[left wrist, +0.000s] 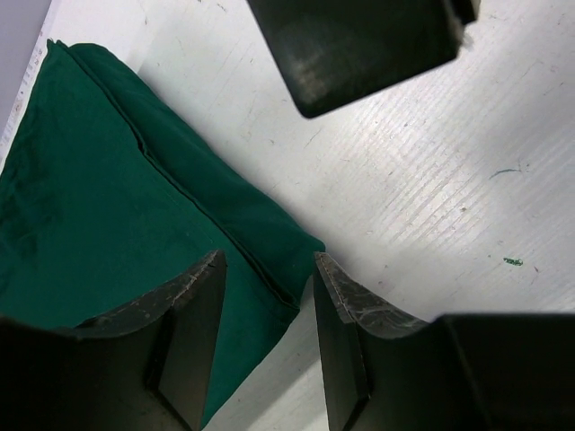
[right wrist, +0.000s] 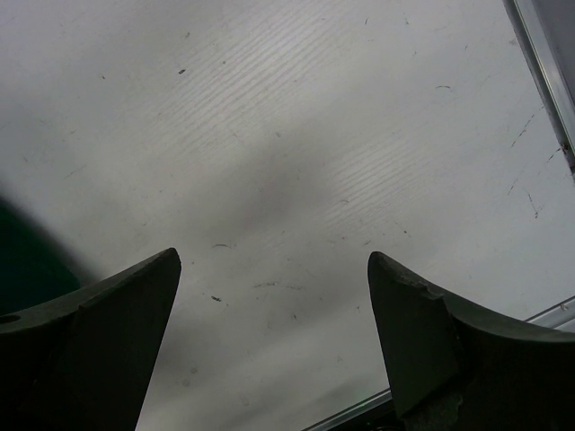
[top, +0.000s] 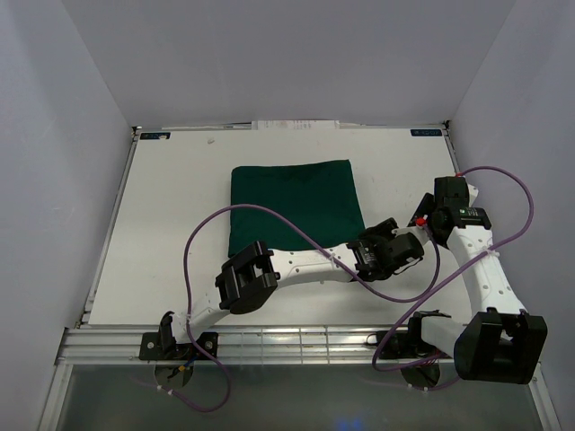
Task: Open and lay out the surgical kit
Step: Open the surgical kit at the center of the board.
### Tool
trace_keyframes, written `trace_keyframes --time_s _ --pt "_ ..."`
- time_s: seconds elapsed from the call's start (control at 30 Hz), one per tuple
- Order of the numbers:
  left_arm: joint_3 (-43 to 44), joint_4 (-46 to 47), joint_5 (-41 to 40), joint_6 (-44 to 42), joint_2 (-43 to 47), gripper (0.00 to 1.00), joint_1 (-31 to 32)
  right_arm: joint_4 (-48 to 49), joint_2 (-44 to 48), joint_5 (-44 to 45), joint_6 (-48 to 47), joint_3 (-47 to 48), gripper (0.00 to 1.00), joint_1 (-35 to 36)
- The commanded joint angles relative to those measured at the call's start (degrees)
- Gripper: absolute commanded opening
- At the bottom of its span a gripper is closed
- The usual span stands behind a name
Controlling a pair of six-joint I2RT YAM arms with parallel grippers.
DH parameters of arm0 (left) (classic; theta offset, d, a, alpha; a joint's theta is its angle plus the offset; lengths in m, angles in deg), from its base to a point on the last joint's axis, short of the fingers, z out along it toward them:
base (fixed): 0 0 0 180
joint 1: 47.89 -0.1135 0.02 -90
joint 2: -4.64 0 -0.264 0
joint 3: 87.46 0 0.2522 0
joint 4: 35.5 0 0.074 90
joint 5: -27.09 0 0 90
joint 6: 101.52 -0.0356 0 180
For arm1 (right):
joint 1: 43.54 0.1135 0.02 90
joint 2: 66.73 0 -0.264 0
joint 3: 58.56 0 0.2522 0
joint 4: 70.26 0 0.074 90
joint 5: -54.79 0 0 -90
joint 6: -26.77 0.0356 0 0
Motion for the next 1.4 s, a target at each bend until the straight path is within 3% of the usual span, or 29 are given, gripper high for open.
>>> trace_keyframes --time_s 0.0,0.93,1.33,1.37 --pt "0.54 -2.06 -0.46 1.03 1.92 0.54 -0.47 0.22 -0.07 -0.11 0.25 2.11 0.9 0.05" --pt "-0.25 -6.89 -2.92 3.49 1.48 0.47 -0.82 0.31 -0.15 -0.28 0.42 2.2 0.9 0.05" --pt "3.09 -6.54 -3.45 2.88 2.01 0.0 -1.43 0.31 0.28 -0.46 0.42 2.11 0.9 0.05" --pt "3.17 -6.28 -3.71 2.79 2.36 0.0 -1.61 0.31 0.29 -0.55 0.42 2.11 0.9 0.05"
